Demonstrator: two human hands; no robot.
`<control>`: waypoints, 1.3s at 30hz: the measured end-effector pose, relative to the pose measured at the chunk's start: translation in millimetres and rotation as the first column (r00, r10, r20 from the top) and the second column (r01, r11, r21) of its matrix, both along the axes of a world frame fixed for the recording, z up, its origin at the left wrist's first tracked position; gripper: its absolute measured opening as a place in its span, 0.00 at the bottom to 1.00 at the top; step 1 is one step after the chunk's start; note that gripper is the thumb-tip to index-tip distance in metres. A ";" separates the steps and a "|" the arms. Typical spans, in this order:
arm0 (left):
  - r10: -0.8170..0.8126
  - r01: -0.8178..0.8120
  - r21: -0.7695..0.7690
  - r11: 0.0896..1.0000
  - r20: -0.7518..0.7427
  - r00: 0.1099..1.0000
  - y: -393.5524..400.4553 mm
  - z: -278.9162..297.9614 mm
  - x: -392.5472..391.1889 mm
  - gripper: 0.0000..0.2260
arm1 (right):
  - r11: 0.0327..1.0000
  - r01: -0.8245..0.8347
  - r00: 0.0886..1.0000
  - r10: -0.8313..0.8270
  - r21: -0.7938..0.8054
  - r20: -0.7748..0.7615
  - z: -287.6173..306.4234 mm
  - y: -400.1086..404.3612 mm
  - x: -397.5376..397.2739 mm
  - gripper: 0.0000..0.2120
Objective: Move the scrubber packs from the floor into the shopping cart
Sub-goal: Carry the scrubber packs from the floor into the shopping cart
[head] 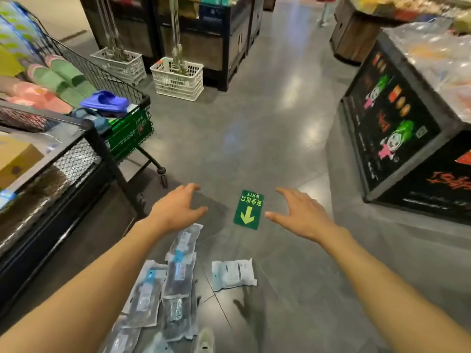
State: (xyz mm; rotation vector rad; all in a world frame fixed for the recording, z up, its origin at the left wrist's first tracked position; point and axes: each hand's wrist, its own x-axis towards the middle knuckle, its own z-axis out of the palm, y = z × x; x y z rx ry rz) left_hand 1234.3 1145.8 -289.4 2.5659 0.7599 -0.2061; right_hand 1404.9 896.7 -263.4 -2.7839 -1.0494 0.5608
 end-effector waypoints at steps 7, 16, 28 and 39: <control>-0.028 0.028 -0.028 0.999 -0.031 0.999 71.3 -249.7 71.9 0.34 | 0.999 -0.026 0.998 0.023 -0.043 -0.055 -253.3 78.2 70.8 0.40; 0.044 -0.052 -0.091 0.994 -0.093 0.995 91.7 -636.1 72.3 0.32 | 0.976 -0.185 0.975 0.168 -0.114 -0.149 -632.4 107.9 74.3 0.45; 0.479 -0.480 -0.008 0.877 -0.049 0.876 174.3 -769.7 55.5 0.35 | 0.850 -0.386 0.918 0.316 -0.359 -0.238 -804.6 111.6 69.1 0.46; 0.755 -0.728 -0.472 0.498 -0.177 0.631 186.6 -802.7 70.7 0.37 | 0.991 -0.025 0.873 -0.042 -0.130 -0.487 -818.9 88.8 69.9 0.25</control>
